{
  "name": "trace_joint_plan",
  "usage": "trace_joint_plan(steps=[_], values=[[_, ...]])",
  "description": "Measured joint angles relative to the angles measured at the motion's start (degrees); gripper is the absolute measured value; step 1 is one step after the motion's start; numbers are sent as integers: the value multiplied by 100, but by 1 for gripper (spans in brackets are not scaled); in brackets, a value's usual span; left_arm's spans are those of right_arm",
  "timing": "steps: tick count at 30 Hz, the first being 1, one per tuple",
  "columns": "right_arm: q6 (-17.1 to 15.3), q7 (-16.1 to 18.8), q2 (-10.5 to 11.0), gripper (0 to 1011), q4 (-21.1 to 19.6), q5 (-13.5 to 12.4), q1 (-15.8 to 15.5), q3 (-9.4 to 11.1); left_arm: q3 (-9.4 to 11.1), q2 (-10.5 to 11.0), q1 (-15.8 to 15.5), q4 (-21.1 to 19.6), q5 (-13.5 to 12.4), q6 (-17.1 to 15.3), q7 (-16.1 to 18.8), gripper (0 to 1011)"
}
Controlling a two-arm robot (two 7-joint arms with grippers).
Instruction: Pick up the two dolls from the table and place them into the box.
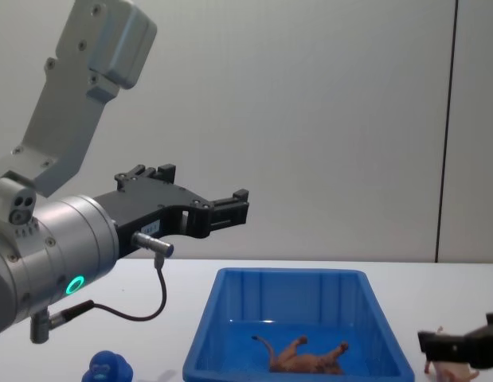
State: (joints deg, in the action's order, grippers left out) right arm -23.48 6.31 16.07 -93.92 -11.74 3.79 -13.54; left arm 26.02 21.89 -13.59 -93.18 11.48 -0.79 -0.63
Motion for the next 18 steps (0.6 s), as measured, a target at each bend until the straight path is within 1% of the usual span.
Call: trace_joint_plan(steps=[5, 14, 15, 18], values=[[-61, 17, -42, 1001, 167, 93, 38, -37, 0, 0, 0, 0, 0, 0, 0, 1002], [-153, 39, -111, 1001, 352, 188, 97, -84, 0, 0, 0, 0, 0, 0, 0, 1002], [-160, 41, -115, 994, 363, 194, 101, -87, 0, 0, 0, 0, 0, 0, 0, 1002], [-202, 43, -138, 926, 400, 214, 113, -101, 0, 0, 0, 0, 0, 0, 0, 1002]])
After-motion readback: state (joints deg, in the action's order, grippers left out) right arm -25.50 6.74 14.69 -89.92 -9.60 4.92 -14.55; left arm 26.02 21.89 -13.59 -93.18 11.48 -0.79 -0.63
